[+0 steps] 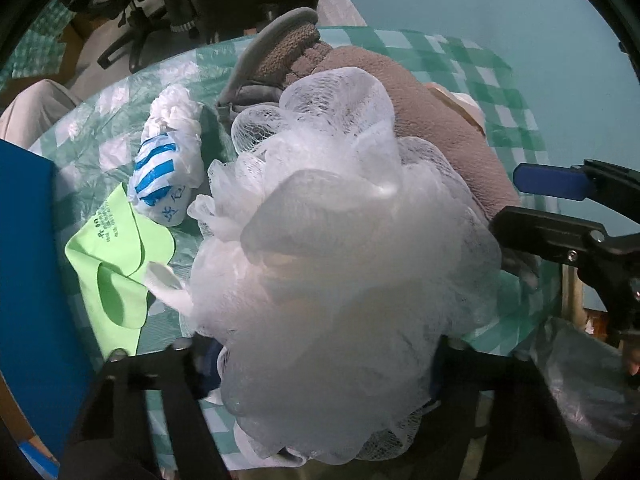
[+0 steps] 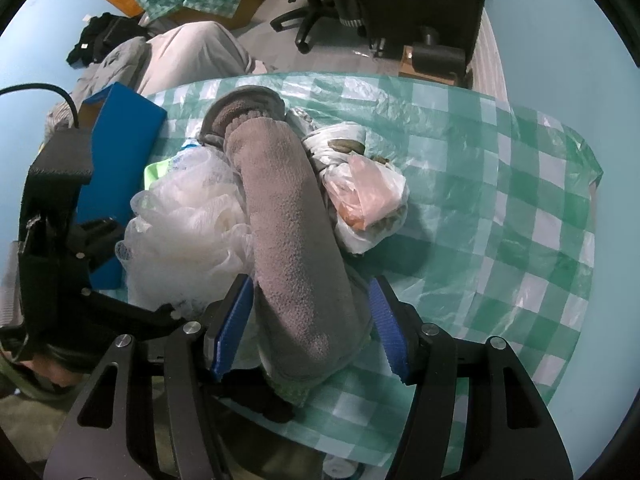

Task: Organize soft objects
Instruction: 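Close the right tool on the grey mitten while the left tool grasps the white bath puff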

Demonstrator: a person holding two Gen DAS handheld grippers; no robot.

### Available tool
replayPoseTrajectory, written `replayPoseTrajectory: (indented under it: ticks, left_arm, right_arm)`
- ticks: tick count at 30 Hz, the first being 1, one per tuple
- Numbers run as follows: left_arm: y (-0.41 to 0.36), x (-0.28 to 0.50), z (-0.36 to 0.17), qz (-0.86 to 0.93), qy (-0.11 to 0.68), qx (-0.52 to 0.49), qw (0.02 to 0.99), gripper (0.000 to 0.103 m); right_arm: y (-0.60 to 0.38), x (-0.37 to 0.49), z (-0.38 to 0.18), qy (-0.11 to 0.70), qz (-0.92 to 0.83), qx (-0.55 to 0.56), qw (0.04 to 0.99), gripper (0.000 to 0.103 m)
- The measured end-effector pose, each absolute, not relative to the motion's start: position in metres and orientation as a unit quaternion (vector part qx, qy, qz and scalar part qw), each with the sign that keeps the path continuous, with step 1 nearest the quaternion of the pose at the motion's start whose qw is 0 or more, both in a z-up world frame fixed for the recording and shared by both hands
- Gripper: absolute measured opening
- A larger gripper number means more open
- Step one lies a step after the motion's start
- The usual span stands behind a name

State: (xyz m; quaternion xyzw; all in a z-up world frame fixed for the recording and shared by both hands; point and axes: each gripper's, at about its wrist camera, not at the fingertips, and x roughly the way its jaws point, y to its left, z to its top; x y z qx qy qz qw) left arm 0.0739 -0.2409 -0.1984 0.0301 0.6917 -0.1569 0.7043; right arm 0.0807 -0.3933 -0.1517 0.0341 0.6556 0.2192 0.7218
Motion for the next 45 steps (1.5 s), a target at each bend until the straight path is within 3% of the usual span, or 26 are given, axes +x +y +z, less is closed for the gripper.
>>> replayPoseTrajectory:
  ticks: [5, 11, 20, 31, 36, 39, 41, 45]
  left_arm:
    - [-0.236, 0.069, -0.185, -0.171, 0.679, 0.032, 0.713, 0.05]
    - [-0.224, 0.065, -0.169, -0.171, 0.664, 0.036, 0.727, 0.041]
    - [-0.199, 0.06, -0.14, -0.16, 0.641, 0.04, 0.75, 0.036]
    - [-0.162, 0.055, -0.149, -0.129, 0.658, 0.023, 0.741, 0.036]
    - [-0.142, 0.059, -0.164, -0.111, 0.672, -0.004, 0.732, 0.048]
    - [-0.134, 0.061, -0.165, -0.101, 0.67, -0.019, 0.735, 0.062]
    - [-0.132, 0.062, -0.163, -0.109, 0.669, -0.033, 0.735, 0.08]
    - [-0.135, 0.065, -0.166, -0.112, 0.672, -0.04, 0.731, 0.087]
  right_arm:
    - [-0.392, 0.08, -0.151, 0.656, 0.218, 0.034, 0.722, 0.062]
    - [-0.387, 0.083, -0.147, 0.651, 0.221, 0.031, 0.726, 0.064]
    - [-0.364, 0.096, -0.146, 0.648, 0.233, 0.016, 0.725, 0.065]
    - [-0.327, 0.094, -0.177, 0.673, 0.248, 0.002, 0.697, 0.065]
    - [-0.316, 0.089, -0.186, 0.681, 0.244, -0.005, 0.691, 0.065]
    - [-0.313, 0.088, -0.187, 0.681, 0.237, -0.008, 0.693, 0.072]
    - [-0.311, 0.089, -0.186, 0.676, 0.23, -0.014, 0.7, 0.079]
    - [-0.304, 0.092, -0.19, 0.674, 0.219, -0.028, 0.705, 0.08]
